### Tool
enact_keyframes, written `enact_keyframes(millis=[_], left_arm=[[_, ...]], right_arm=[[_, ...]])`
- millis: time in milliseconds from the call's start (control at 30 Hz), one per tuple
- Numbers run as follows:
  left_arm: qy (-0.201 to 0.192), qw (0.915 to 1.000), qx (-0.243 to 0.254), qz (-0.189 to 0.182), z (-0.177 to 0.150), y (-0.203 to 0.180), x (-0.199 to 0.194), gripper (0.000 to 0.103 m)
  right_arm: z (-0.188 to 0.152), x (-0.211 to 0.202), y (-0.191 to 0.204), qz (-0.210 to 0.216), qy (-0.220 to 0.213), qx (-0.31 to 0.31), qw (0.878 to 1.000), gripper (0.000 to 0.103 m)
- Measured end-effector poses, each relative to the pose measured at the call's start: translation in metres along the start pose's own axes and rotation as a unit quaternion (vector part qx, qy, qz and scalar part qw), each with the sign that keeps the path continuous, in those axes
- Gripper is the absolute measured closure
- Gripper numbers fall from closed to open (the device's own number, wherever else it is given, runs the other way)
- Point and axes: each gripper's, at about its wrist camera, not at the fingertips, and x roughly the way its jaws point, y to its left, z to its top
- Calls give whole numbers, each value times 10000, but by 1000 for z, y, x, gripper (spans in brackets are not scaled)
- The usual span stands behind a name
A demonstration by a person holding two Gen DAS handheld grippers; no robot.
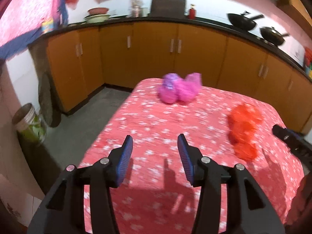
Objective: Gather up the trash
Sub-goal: 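Move both open tools back over the table toward the remaining bags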
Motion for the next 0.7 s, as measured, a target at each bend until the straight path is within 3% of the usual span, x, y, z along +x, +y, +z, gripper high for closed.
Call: enact_keyframes(millis=[367, 433, 533, 700], left_arm=[[-101, 9998, -148, -59, 13, 24, 28, 52], [-101, 9998, -136, -49, 15, 24, 32, 52], [-114, 9999, -121, -40, 18, 24, 36, 52], [-109, 9998, -132, -139, 26, 22, 44, 52]], right_arm=[[4, 56, 50, -385, 336, -514, 9974, 50], [2, 61, 55, -455, 394, -672, 9959, 66], [3, 63, 54, -388, 417, -644, 9963, 81], [5, 47, 41, -503, 43, -582, 9970, 87]])
